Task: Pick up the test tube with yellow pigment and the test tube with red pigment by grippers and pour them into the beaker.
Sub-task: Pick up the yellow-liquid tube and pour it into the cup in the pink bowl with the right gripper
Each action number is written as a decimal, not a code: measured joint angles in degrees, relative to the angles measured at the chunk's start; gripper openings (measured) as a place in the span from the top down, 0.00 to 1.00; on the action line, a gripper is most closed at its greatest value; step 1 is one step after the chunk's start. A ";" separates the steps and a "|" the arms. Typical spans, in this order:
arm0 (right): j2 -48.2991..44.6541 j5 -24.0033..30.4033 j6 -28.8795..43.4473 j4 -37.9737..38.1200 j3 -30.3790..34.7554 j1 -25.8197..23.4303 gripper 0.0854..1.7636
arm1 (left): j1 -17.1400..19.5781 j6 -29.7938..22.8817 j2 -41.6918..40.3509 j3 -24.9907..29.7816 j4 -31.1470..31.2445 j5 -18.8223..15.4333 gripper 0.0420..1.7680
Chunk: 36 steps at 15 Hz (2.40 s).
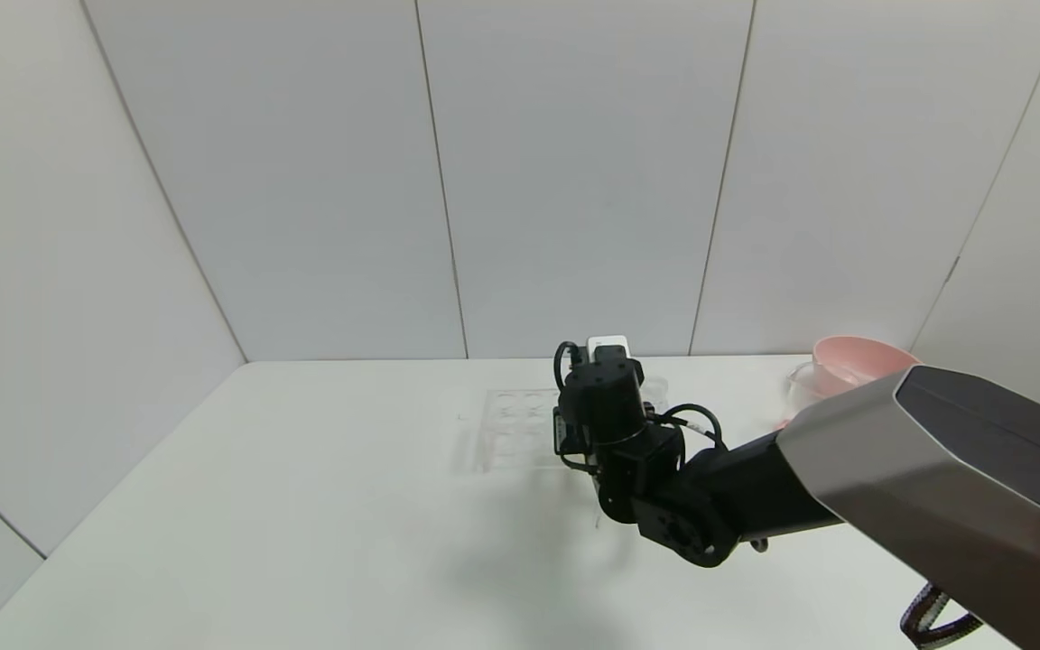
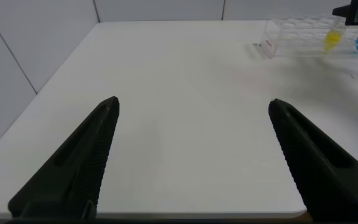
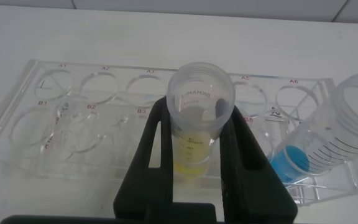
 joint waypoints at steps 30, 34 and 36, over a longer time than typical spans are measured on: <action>-28.09 13.40 -4.21 2.19 24.59 0.22 0.76 | 0.00 0.00 0.00 0.00 0.00 0.00 0.03; -36.77 23.41 -6.75 4.27 32.87 -5.81 0.76 | 0.00 0.00 0.00 0.00 0.00 -0.02 0.03; -40.46 29.45 -8.84 6.41 35.54 -10.64 0.76 | 0.00 0.00 0.00 0.00 0.00 -0.02 0.03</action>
